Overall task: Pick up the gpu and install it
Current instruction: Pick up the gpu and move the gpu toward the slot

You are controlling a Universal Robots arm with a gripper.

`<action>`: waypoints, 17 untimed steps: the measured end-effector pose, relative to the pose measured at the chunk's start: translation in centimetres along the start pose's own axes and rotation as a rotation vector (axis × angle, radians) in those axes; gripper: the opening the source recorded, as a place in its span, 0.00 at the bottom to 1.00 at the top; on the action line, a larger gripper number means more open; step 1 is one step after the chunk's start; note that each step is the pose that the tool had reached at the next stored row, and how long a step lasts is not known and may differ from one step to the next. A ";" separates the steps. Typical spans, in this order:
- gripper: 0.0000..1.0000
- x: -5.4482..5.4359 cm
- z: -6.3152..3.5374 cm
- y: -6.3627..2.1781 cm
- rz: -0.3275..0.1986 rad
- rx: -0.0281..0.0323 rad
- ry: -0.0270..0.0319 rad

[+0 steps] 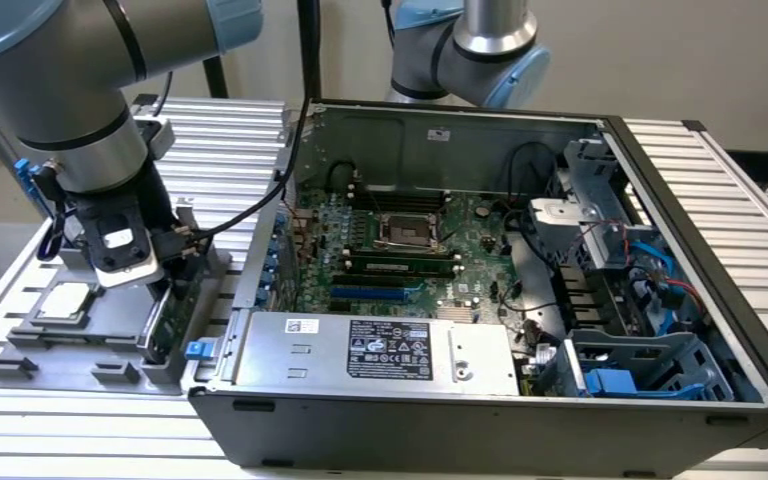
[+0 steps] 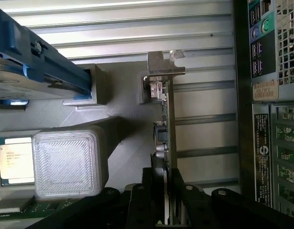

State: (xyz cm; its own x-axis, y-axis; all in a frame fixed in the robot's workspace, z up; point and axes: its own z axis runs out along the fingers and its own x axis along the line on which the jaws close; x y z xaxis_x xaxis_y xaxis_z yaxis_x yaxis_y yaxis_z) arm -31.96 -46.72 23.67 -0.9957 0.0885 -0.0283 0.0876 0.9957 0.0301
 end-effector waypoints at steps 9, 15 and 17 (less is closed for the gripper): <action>0.27 0.0 0.00 0.00 -0.014 -0.0002 0.0024; 0.27 0.0 -0.01 0.00 -0.016 -0.0004 0.0030; 0.27 0.0 -0.04 0.00 -0.018 -0.0003 0.0041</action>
State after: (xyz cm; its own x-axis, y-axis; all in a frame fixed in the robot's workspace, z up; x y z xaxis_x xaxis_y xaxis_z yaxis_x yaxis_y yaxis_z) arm -31.95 -46.72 23.71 -0.9972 0.0709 -0.0248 0.0701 0.9971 0.0299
